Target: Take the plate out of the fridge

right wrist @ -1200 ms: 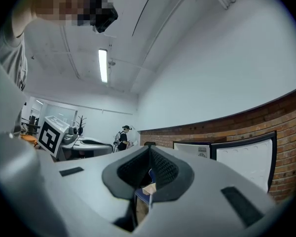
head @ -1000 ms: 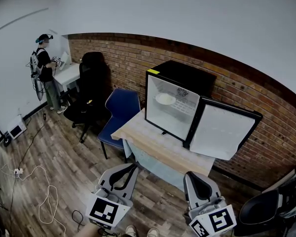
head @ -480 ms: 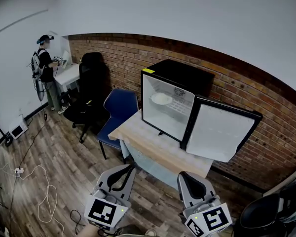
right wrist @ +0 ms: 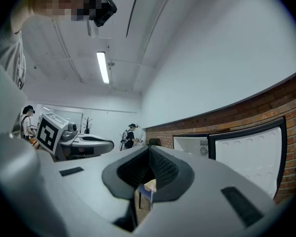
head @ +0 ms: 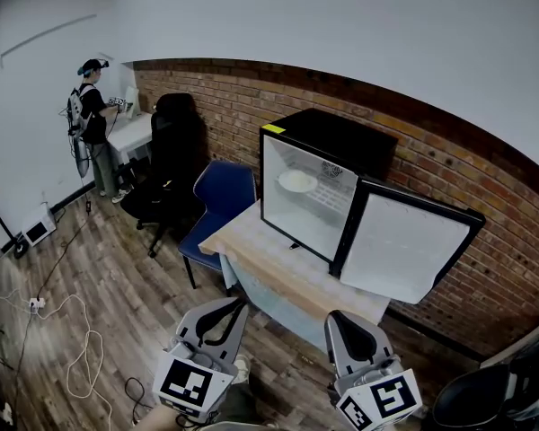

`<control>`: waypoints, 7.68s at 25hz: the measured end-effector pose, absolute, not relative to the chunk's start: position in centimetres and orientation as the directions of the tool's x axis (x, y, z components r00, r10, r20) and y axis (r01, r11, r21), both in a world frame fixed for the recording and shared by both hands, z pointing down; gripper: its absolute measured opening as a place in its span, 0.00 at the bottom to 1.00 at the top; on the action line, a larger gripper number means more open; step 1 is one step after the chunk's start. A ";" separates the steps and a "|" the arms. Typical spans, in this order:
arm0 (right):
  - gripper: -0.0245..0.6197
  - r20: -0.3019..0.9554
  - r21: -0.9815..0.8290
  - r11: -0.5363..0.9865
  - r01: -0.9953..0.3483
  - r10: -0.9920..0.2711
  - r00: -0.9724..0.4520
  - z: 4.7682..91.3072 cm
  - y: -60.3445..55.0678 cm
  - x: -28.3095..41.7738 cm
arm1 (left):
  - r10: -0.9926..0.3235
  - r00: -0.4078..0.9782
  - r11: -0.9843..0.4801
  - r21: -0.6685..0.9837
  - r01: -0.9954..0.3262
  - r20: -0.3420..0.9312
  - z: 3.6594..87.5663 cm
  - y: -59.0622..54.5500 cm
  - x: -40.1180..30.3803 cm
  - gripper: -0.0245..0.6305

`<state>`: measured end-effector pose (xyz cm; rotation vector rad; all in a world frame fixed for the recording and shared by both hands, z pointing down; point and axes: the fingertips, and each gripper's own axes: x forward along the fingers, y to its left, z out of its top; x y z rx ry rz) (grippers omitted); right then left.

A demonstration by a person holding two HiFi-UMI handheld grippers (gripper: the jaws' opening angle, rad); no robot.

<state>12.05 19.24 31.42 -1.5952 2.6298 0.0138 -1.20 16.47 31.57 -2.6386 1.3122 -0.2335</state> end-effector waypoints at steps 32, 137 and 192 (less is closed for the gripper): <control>0.09 0.026 -0.023 0.390 -0.921 -0.920 -0.390 33.5 -0.8 9.7 | -0.743 0.667 -0.664 -0.186 -0.724 0.059 32.6 -3.7 -3.4 0.08; 0.15 0.189 -0.963 -0.154 -0.220 -0.971 -0.145 51.2 -36.1 15.3 | -0.413 0.904 -0.029 0.990 -0.136 0.112 50.9 -40.5 9.3 0.09; 0.09 0.112 -0.982 -0.011 -0.188 -0.834 -0.540 40.4 -26.5 -0.2 | -0.691 0.722 -0.096 0.988 -0.118 0.019 39.6 -28.2 -7.7 0.08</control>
